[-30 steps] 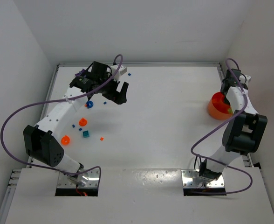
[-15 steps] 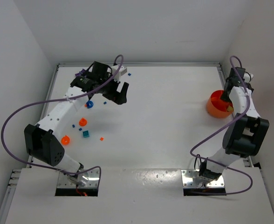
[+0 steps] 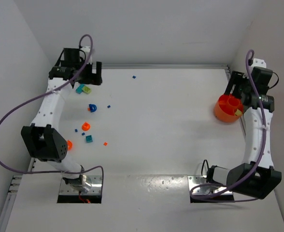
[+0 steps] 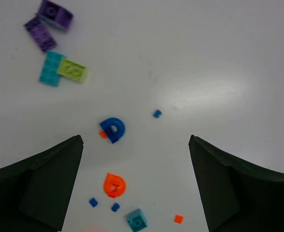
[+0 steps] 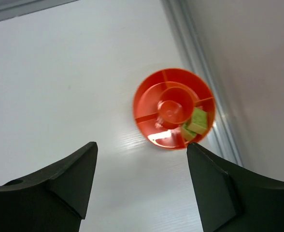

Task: Sort the legos into containers by color

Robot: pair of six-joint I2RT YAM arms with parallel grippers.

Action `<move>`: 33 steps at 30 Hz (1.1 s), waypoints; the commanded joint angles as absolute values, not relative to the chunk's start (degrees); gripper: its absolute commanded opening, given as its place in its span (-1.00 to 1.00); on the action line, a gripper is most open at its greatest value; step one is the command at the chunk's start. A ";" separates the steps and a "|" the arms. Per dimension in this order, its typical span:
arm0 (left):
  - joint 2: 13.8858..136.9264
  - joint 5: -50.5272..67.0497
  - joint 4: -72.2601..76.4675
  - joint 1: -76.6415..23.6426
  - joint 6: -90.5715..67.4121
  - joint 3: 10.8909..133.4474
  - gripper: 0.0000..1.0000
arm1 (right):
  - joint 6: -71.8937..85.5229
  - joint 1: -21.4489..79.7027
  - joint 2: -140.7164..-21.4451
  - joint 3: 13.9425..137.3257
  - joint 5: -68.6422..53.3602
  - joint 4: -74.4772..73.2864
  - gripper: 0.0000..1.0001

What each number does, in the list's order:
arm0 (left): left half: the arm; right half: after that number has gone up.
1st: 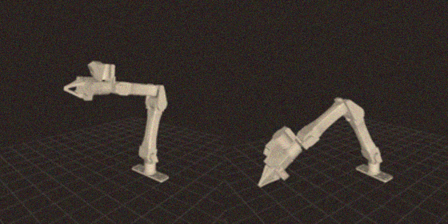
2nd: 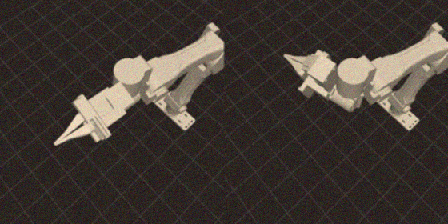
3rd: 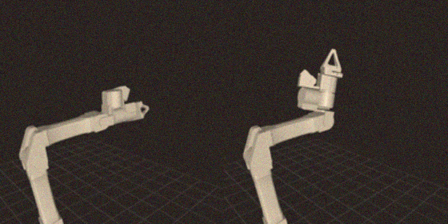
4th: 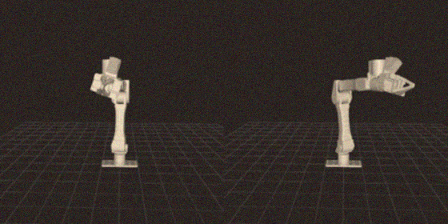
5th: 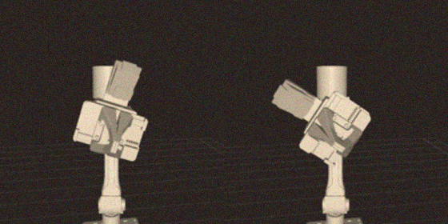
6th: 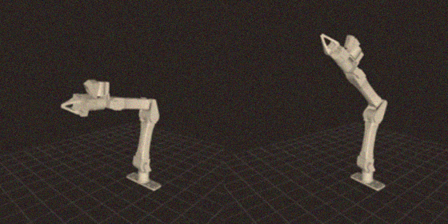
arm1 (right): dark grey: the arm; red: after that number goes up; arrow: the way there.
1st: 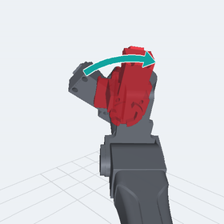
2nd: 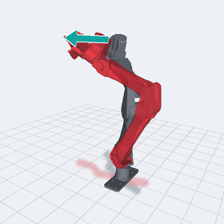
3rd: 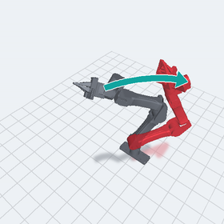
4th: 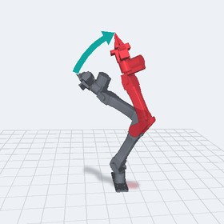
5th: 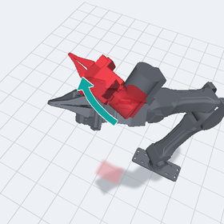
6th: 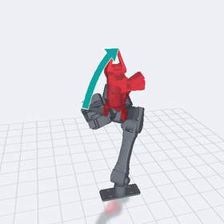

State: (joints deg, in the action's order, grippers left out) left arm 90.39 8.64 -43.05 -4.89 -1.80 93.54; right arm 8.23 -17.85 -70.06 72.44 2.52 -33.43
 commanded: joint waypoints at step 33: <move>128.58 -13.70 -42.09 1.76 -34.37 114.33 0.92 | 8.00 -17.40 -77.34 71.63 -8.44 -38.58 0.52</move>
State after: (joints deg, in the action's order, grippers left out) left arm 127.85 -11.09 -42.39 3.18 -31.86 109.51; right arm 7.92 -17.47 -76.99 71.33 -7.73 -38.72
